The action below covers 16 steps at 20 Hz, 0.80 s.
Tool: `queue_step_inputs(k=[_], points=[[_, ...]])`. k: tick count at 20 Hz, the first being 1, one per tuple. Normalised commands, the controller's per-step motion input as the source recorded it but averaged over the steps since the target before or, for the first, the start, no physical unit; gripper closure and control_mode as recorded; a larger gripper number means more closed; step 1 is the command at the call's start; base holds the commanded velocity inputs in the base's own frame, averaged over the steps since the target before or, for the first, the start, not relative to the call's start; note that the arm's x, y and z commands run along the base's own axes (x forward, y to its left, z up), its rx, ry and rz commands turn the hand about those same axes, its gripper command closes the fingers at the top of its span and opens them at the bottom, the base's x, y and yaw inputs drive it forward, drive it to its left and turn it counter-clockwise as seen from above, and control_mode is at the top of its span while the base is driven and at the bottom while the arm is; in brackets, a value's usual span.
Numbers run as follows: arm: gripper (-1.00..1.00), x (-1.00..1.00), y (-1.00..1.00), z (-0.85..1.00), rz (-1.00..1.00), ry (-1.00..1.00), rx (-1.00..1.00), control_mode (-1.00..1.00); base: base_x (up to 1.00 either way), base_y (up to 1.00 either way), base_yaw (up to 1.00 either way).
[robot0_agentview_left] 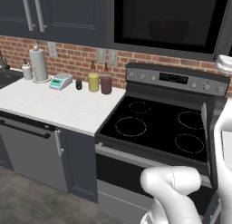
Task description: Pick the cucumber from the sink and place it in the bowl. Then pick the bowl and place it in the microwave. Then close the microwave door and press the start button.
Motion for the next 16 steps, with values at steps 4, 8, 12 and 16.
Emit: queue_step_inputs(k=[4,8,12,16], points=[[1.0,0.0,-0.09,0.0,0.0,0.01,0.0,-1.0,0.0,0.0,0.0],[1.0,0.0,-0.17,0.0,0.0,0.01,0.0,-1.0,0.0,0.0,0.0],[1.0,0.06,-0.14,-0.01,0.0,0.03,0.0,-1.0,0.0,0.0,0.0],[1.0,0.12,-0.05,-0.05,0.0,0.04,0.0,-1.0,0.0,0.0,0.0]])
